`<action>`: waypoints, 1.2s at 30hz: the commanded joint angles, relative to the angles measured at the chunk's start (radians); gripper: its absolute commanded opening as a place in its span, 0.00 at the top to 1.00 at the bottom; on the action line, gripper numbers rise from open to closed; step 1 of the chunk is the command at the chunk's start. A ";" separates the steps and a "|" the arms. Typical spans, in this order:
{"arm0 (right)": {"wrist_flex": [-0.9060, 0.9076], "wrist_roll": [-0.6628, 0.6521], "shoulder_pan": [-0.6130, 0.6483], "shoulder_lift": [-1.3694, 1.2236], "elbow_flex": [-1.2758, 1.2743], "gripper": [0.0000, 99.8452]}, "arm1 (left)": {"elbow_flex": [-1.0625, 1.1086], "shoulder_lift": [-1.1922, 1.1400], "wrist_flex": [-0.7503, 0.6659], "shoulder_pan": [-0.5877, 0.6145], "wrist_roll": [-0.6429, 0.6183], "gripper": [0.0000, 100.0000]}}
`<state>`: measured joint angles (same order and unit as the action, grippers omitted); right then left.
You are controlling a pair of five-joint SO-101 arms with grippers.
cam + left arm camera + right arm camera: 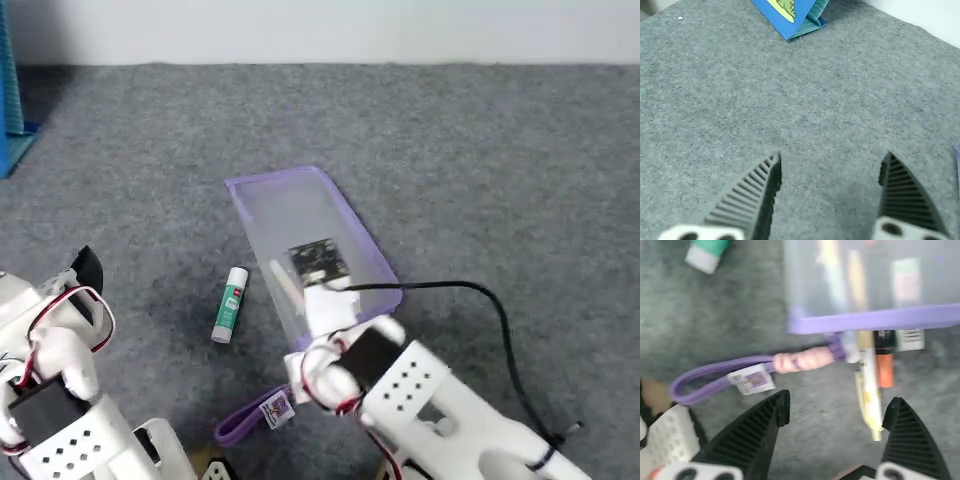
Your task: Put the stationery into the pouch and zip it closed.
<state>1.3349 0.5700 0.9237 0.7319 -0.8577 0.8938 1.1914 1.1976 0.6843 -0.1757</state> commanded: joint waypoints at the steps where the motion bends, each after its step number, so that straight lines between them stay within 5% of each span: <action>1: -0.031 0.035 0.068 0.013 0.008 0.68 | -0.050 0.015 -0.018 0.006 -0.008 0.70; 9: -0.122 0.038 0.102 -0.101 0.009 0.87 | -0.050 0.015 -0.018 0.006 -0.008 0.70; 20: -0.237 0.089 0.111 -0.394 0.029 0.70 | -0.050 0.015 -0.018 0.006 -0.008 0.70; 36: -0.242 0.269 0.107 -0.627 0.242 0.70 | -0.022 0.015 -0.023 0.006 -0.006 0.70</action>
<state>1.1032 0.8063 1.0203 0.1320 -0.6843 0.8938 1.1914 1.1976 0.6843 -0.1757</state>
